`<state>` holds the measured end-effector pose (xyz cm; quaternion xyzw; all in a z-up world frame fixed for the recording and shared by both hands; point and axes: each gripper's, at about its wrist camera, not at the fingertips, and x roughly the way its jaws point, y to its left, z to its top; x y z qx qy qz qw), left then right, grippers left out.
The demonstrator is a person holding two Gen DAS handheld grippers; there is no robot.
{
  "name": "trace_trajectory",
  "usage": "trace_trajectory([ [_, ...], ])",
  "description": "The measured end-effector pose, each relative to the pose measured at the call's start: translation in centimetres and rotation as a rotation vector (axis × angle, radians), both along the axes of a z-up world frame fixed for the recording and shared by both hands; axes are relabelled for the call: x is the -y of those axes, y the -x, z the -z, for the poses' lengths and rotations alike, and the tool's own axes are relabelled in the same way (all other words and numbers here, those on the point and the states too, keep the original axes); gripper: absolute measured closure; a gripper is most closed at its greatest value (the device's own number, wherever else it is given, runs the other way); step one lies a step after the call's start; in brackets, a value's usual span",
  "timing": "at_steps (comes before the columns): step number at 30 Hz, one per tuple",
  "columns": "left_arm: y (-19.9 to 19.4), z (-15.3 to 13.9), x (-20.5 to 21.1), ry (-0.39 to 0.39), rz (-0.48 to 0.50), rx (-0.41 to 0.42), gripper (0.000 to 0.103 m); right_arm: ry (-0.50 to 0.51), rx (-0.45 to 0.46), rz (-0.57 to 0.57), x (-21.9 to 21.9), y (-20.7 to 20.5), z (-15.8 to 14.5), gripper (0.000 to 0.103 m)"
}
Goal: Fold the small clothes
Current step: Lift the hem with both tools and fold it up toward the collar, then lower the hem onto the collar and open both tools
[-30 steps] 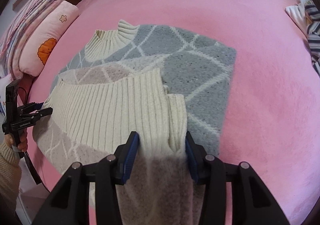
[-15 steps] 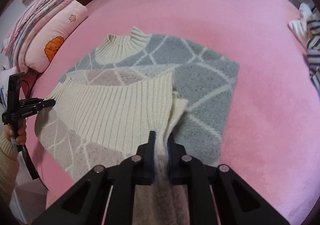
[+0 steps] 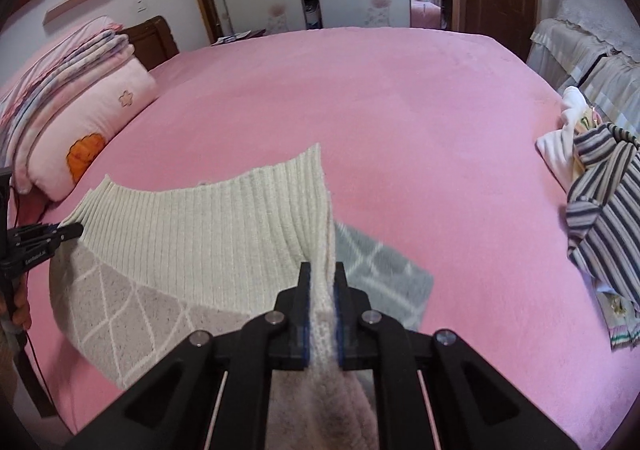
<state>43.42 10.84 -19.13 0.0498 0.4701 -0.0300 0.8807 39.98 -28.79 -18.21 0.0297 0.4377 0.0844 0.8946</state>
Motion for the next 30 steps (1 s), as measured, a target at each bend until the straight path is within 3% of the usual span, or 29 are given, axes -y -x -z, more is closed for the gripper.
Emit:
trace_trajectory([
  [8, -4.2, 4.0, 0.2, -0.024, -0.093, -0.044, 0.093, 0.072, -0.058, 0.06, -0.3, -4.9, 4.5, 0.095],
  [23, -4.5, 9.1, 2.0, -0.149, -0.119, -0.054, 0.09, 0.18, -0.125, 0.073, -0.5, -6.8, 9.9, 0.095],
  [26, -4.1, 9.0, 2.9, -0.196, -0.123, -0.043, 0.082, 0.184, -0.132, 0.071, -0.4, -7.0, 9.8, 0.093],
  [28, -4.0, 8.8, 3.0, -0.218, -0.138, -0.044, 0.062, 0.184, -0.141, 0.069, -0.3, -6.9, 9.3, 0.09],
  [29, -3.9, 8.5, 3.1, -0.219, -0.147, -0.047, 0.055, 0.179, -0.142, 0.071, -0.2, -6.8, 8.8, 0.082],
  [30, -3.7, 7.9, 2.9, -0.213, -0.163, -0.045, 0.041, 0.179, -0.141, 0.076, 0.0, -6.6, 8.3, 0.072],
])
